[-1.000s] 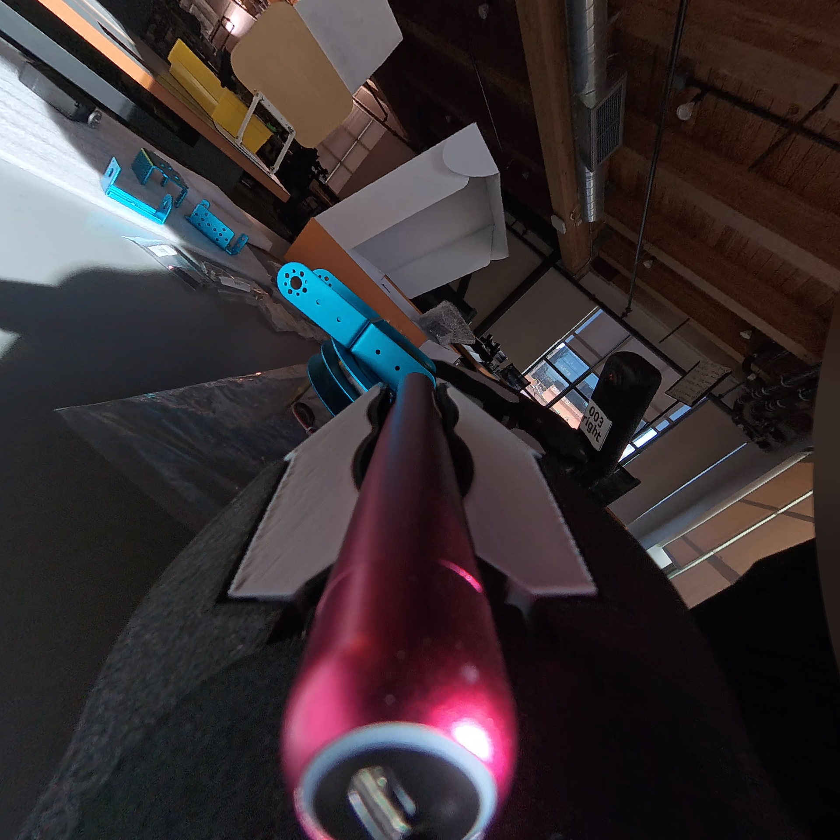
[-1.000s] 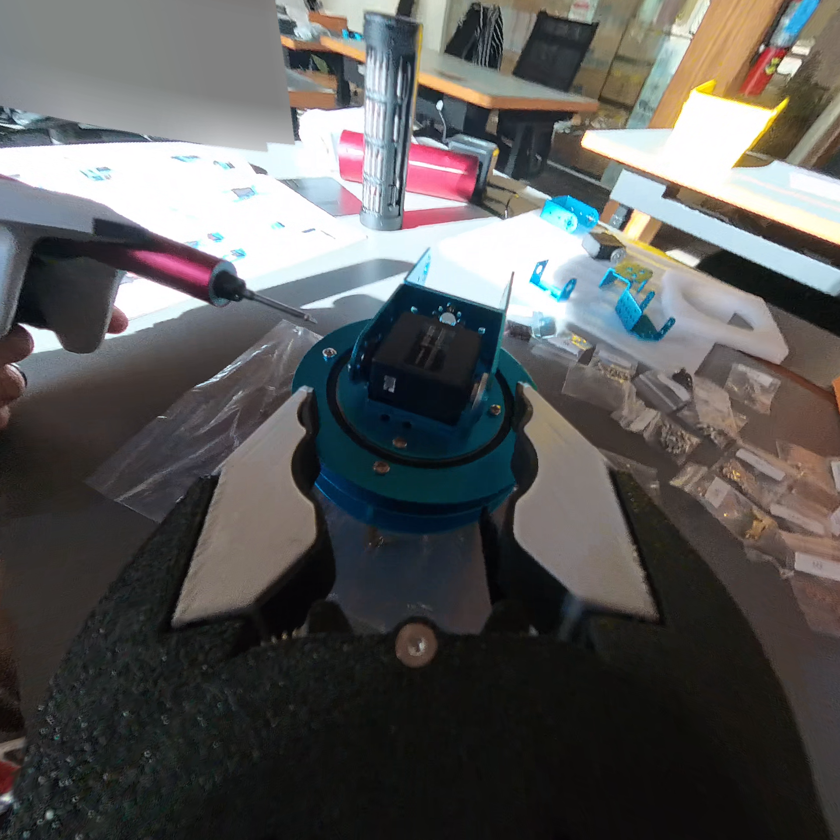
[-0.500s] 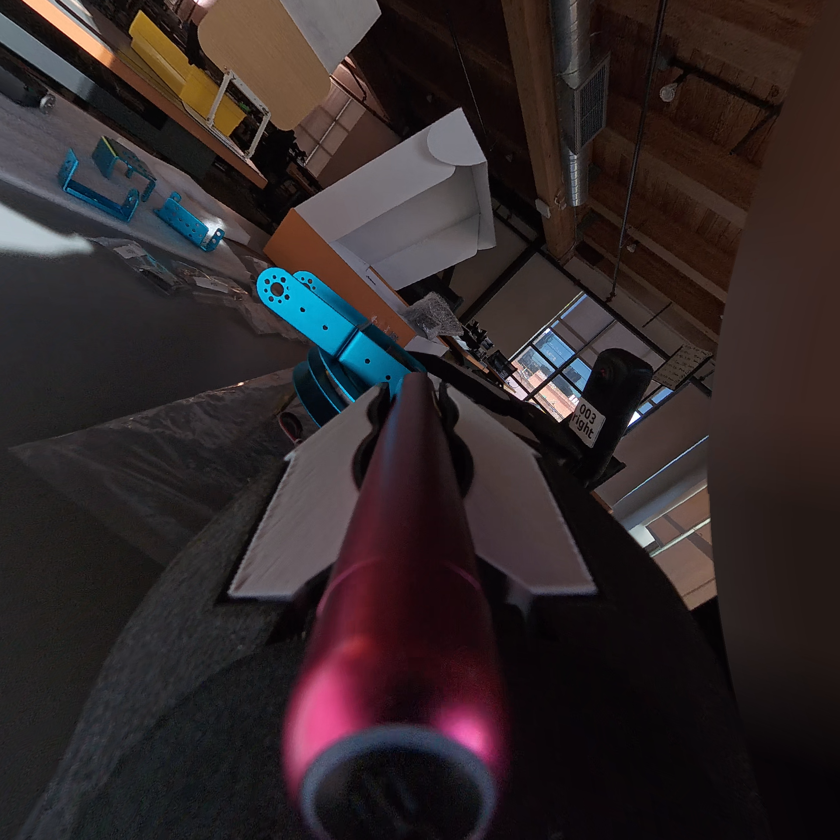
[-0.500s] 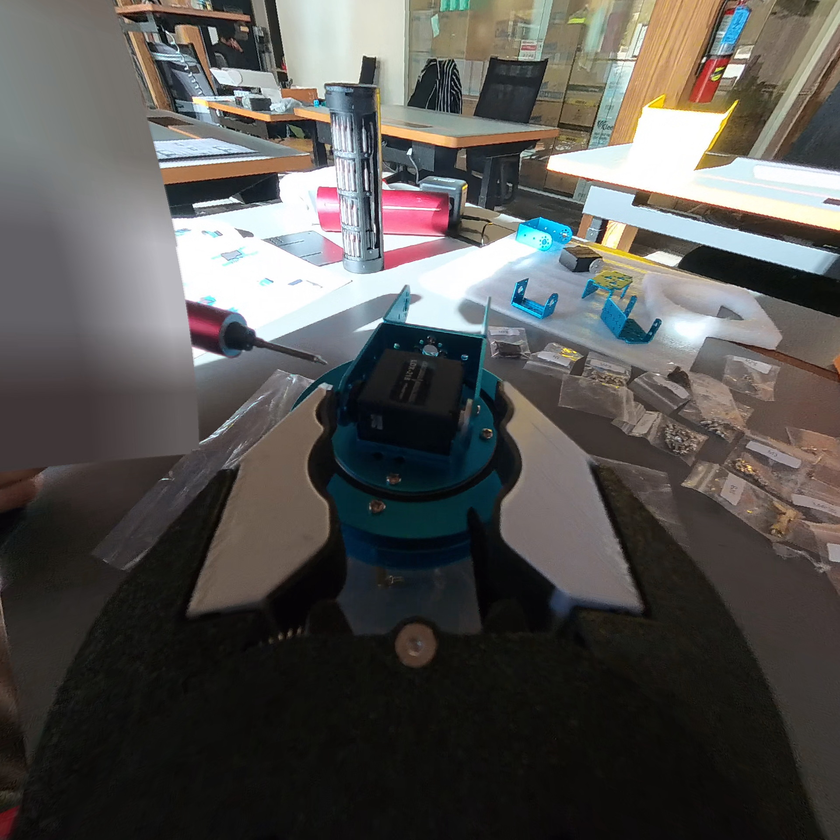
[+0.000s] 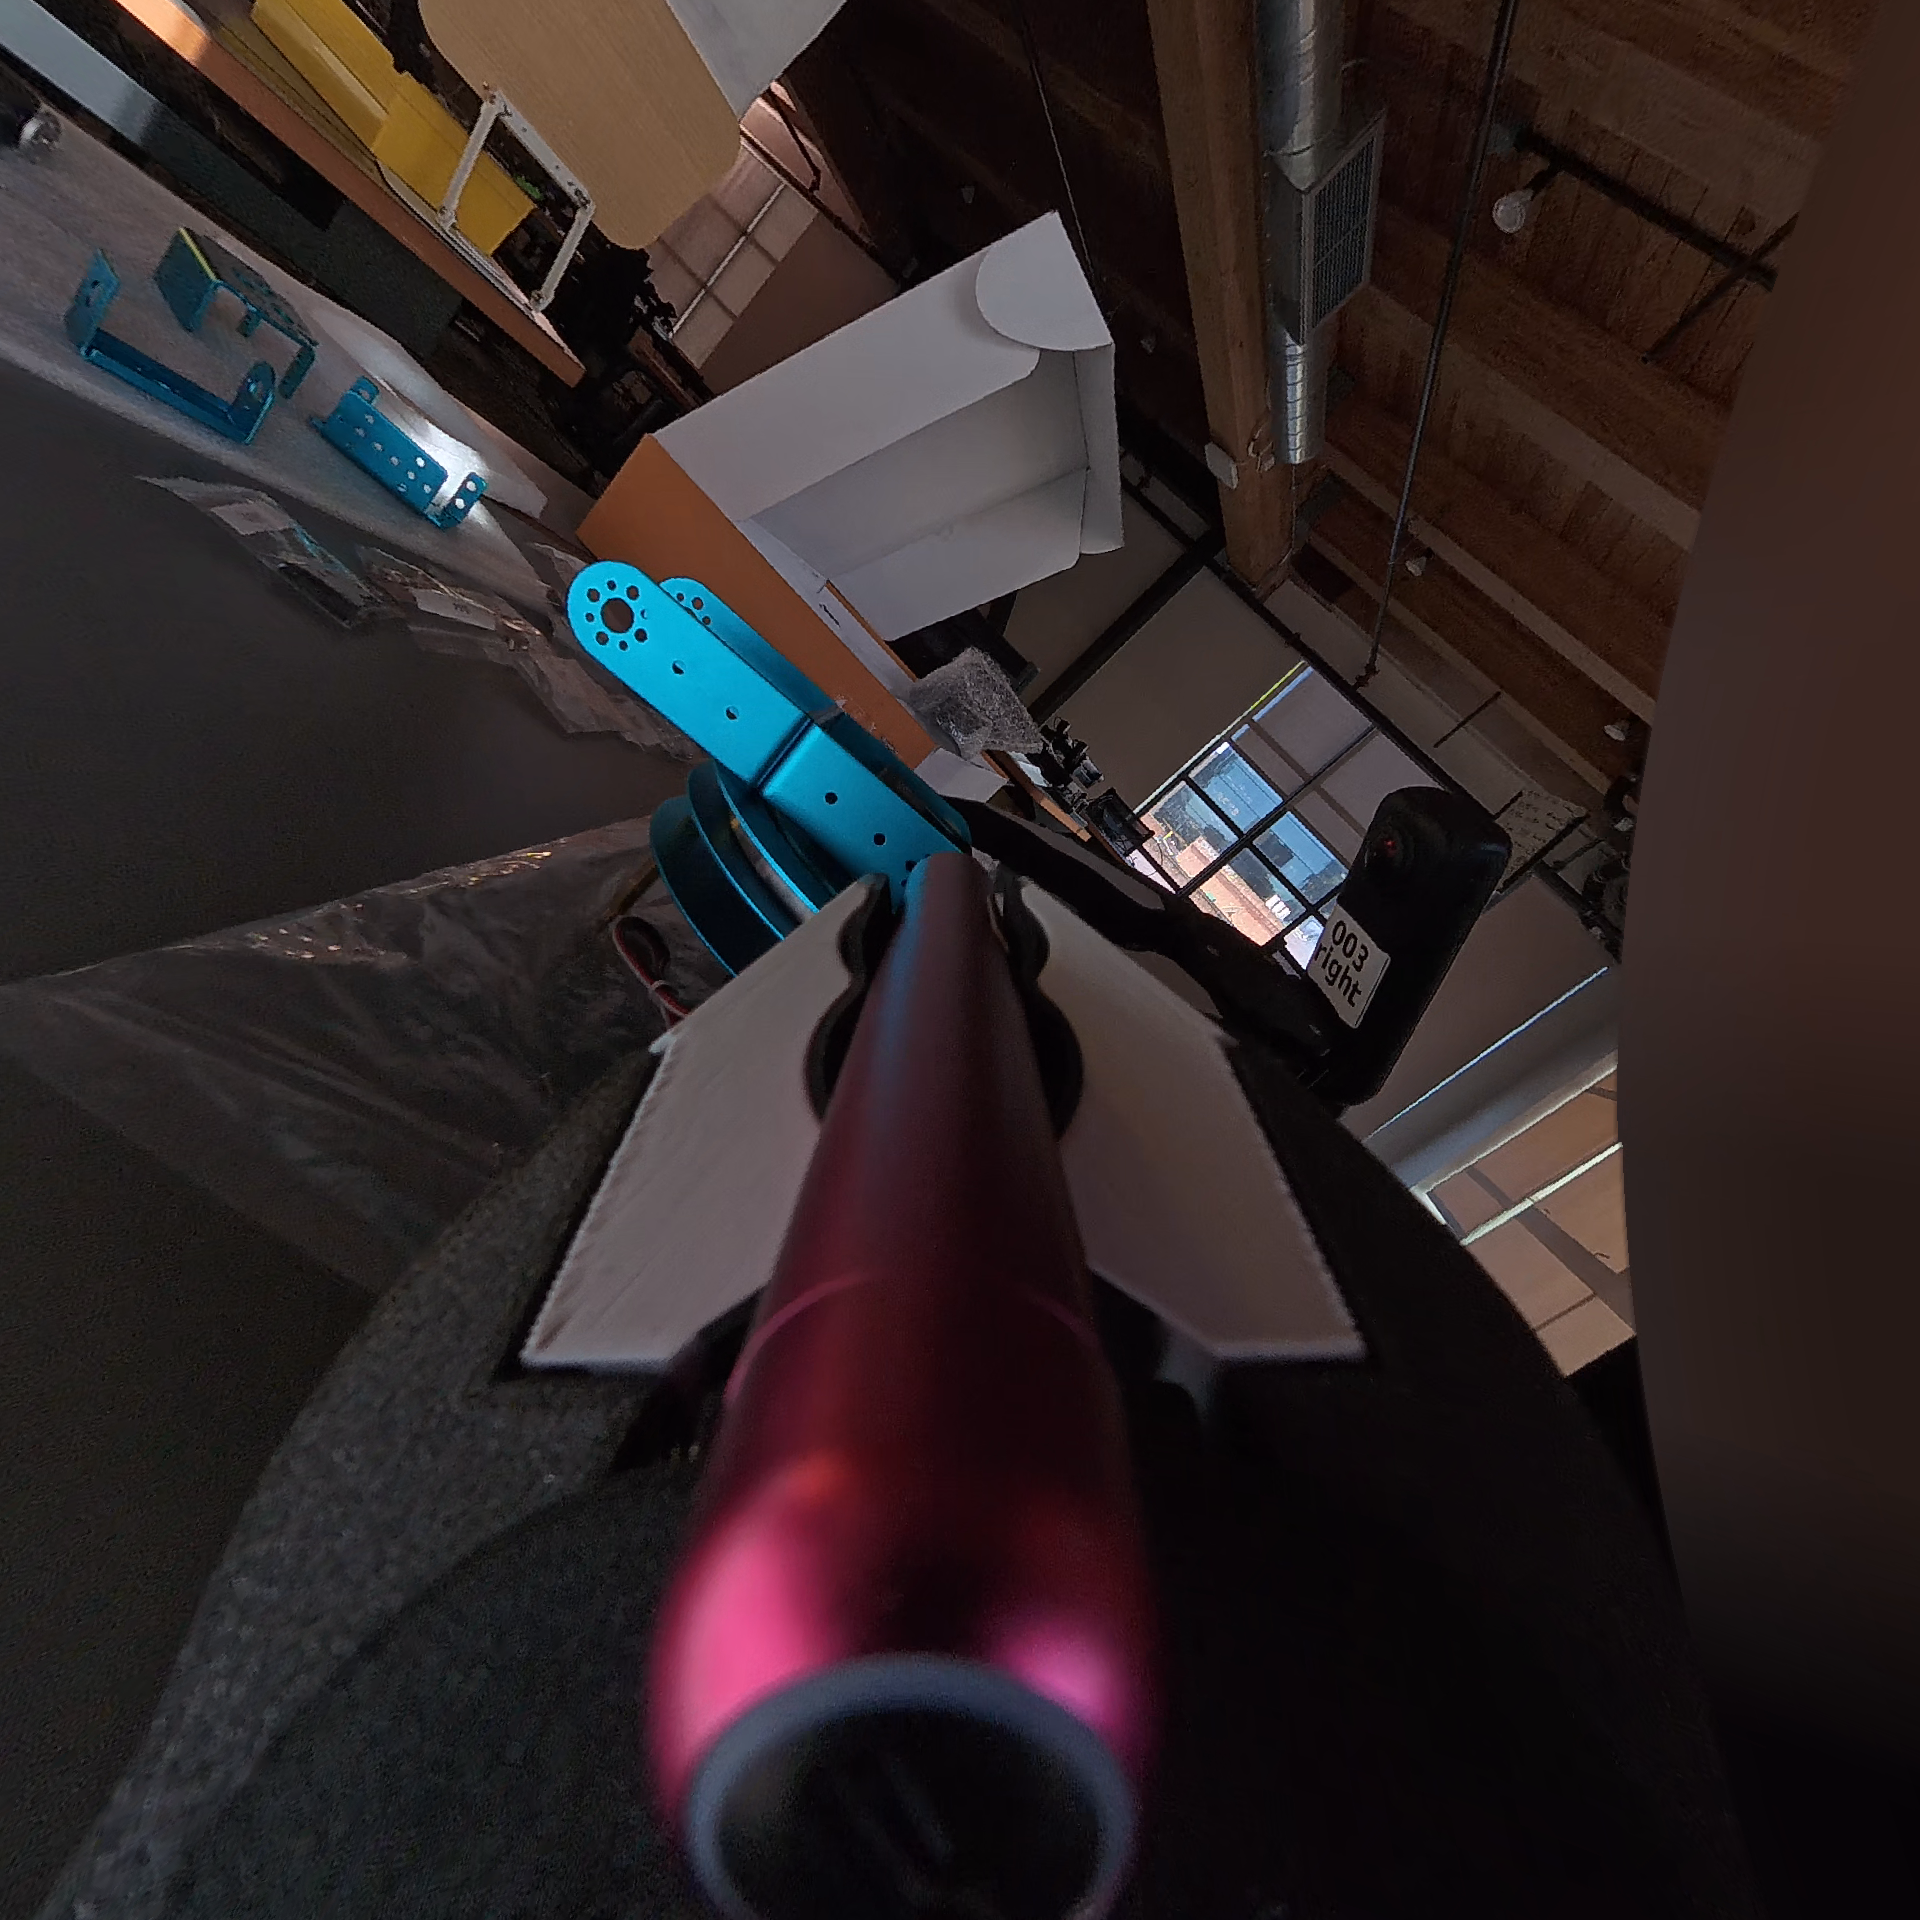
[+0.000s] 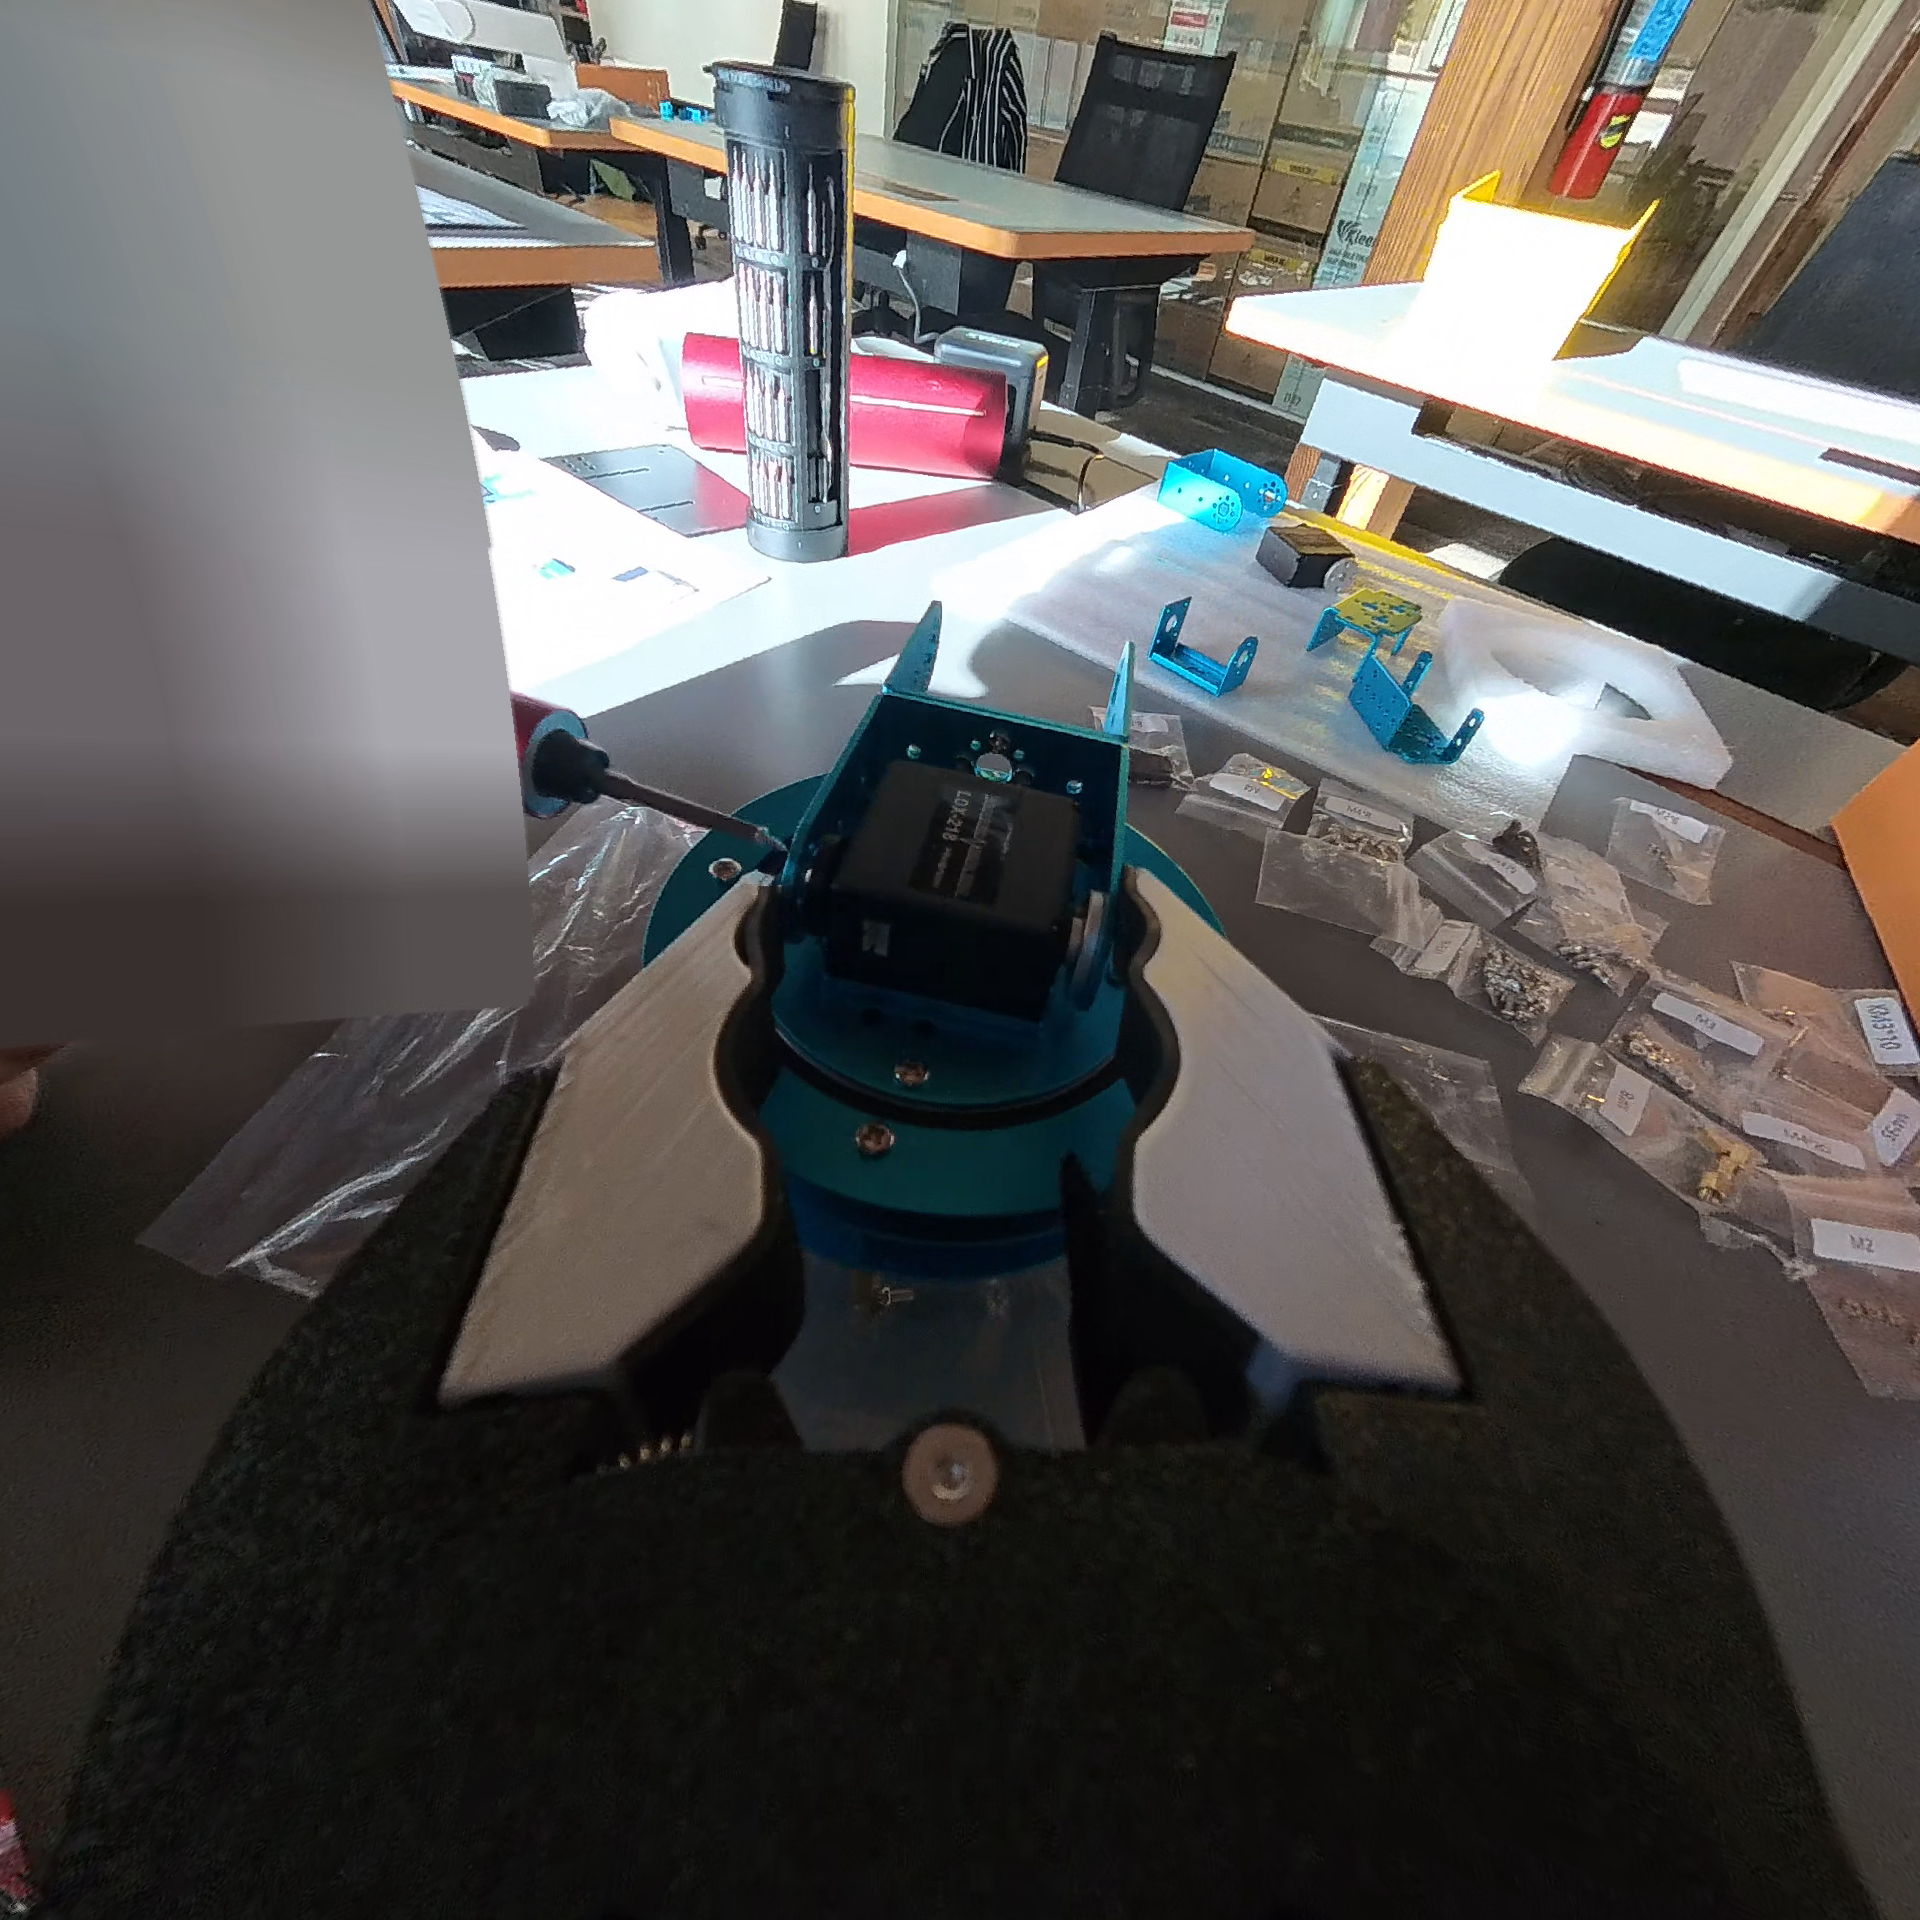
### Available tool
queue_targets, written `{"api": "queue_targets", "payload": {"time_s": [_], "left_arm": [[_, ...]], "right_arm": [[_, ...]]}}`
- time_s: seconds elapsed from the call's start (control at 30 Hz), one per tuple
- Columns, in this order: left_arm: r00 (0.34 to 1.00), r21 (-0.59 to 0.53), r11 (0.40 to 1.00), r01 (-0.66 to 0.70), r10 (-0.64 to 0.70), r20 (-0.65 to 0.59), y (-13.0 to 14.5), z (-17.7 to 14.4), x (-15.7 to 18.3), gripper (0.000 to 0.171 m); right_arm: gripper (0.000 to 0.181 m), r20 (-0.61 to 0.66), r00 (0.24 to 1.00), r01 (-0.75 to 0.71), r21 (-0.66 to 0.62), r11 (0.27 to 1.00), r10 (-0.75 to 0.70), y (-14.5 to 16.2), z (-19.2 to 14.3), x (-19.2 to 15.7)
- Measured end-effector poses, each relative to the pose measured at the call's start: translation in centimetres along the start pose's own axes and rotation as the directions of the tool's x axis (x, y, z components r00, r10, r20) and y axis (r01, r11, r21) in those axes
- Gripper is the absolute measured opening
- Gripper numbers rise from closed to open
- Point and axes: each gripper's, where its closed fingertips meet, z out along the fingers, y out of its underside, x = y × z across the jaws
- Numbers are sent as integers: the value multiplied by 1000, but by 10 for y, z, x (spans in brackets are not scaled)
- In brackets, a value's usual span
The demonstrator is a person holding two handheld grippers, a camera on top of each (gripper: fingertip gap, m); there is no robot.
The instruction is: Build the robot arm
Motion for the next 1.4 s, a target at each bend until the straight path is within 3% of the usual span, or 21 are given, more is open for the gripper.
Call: {"api": "queue_targets", "payload": {"time_s": [1.4], "left_arm": [[999, 11, 1000, -21, 20, 25, 3, 6, -1, 21]], "right_arm": [[63, 0, 1000, -26, 4, 1000, 26, 0, 2, 2]]}}
